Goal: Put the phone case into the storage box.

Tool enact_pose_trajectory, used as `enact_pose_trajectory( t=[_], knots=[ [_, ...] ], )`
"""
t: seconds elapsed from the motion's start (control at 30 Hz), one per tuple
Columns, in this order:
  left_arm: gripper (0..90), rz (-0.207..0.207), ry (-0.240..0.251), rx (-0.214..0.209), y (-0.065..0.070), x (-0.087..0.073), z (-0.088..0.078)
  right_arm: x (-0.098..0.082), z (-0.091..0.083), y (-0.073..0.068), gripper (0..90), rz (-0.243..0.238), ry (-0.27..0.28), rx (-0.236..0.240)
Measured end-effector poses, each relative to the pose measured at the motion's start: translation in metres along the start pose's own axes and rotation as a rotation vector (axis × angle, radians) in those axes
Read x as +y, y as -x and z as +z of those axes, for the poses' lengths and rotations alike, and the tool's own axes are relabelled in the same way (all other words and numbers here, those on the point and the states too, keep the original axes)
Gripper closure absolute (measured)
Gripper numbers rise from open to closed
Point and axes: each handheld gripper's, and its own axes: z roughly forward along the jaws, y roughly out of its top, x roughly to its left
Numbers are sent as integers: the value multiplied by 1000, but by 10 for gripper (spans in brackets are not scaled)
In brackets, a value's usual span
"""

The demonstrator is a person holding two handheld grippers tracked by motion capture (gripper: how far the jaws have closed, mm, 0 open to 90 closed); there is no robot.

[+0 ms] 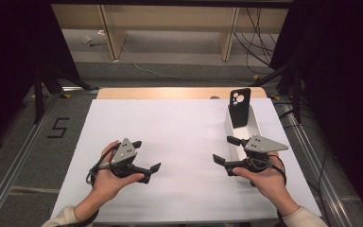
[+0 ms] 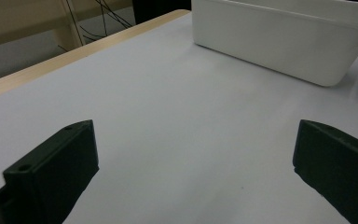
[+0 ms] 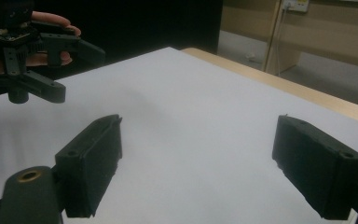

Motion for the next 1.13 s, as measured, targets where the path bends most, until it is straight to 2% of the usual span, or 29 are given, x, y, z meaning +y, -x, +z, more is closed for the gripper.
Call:
enact_pose_trajectory(
  t=[1.13],
  knots=[
    [0, -3, -4, -5, 0, 0, 1, -6, -2, -5, 170, -17, -11, 8]
  ],
)
